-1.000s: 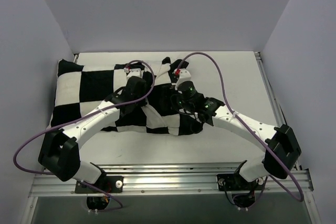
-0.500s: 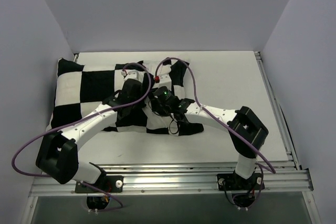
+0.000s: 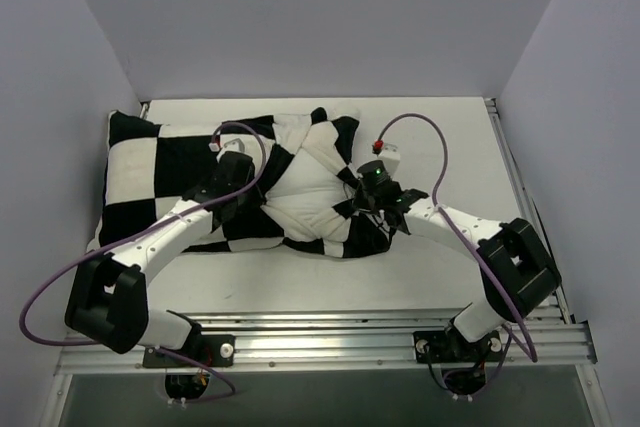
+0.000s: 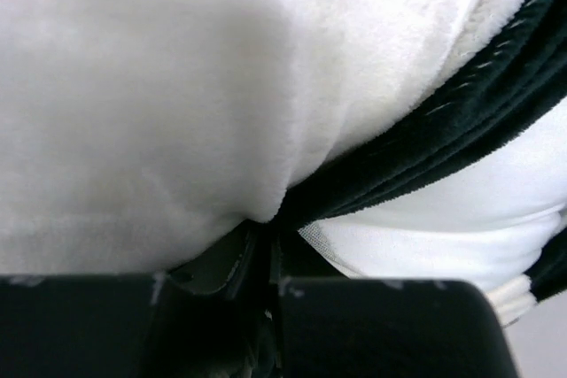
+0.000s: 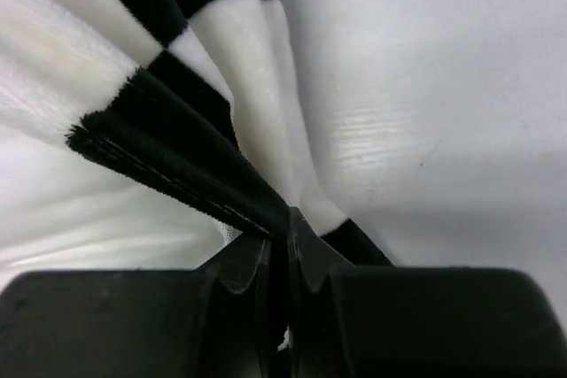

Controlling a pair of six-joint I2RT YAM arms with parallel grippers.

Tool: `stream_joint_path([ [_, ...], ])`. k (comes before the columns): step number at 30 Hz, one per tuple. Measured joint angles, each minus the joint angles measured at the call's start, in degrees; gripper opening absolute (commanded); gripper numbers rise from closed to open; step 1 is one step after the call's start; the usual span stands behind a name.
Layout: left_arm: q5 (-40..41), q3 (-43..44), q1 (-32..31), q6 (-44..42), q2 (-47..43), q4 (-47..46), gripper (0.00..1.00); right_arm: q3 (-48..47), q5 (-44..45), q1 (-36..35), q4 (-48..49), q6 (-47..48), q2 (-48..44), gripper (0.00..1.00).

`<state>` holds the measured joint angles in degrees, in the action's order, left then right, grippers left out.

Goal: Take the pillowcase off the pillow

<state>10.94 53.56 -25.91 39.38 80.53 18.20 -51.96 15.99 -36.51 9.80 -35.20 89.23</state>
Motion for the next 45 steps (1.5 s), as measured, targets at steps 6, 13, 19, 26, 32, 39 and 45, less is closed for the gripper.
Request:
stream_joint_path([
  [6, -2.1, 0.0, 0.4, 0.3, -1.1, 1.6, 0.05, 9.5, -18.0, 7.7, 9.0, -4.1, -2.8, 0.0],
  [13, -4.7, 0.9, 0.0, -5.4, -4.3, 3.0, 0.51, 11.3, -37.0, 10.5, 23.8, -4.6, 5.6, 0.0],
  [19, -3.8, 8.3, -8.3, -16.4, -5.7, 5.6, 0.84, 9.6, -43.4, 10.6, 26.1, -3.0, 7.8, 0.0],
  [26, 0.3, 16.6, -19.2, -24.5, -4.0, 4.8, 0.84, 6.2, -43.3, 9.9, 21.5, 1.1, 7.7, 0.0],
  [32, 8.9, 21.0, -22.2, -16.6, 6.0, 5.8, 0.84, 5.3, -40.0, 8.3, 17.9, 3.6, 6.4, 0.0],
  [39, 14.8, 25.0, -22.0, -7.5, 17.5, 11.9, 0.86, 4.3, -35.3, 4.8, 15.0, 5.3, 5.7, 0.0],
  [45, 18.2, 27.2, -22.1, -3.5, 20.0, 15.1, 0.87, 4.3, -32.3, 3.3, 14.6, 5.3, 5.2, 0.0],
])
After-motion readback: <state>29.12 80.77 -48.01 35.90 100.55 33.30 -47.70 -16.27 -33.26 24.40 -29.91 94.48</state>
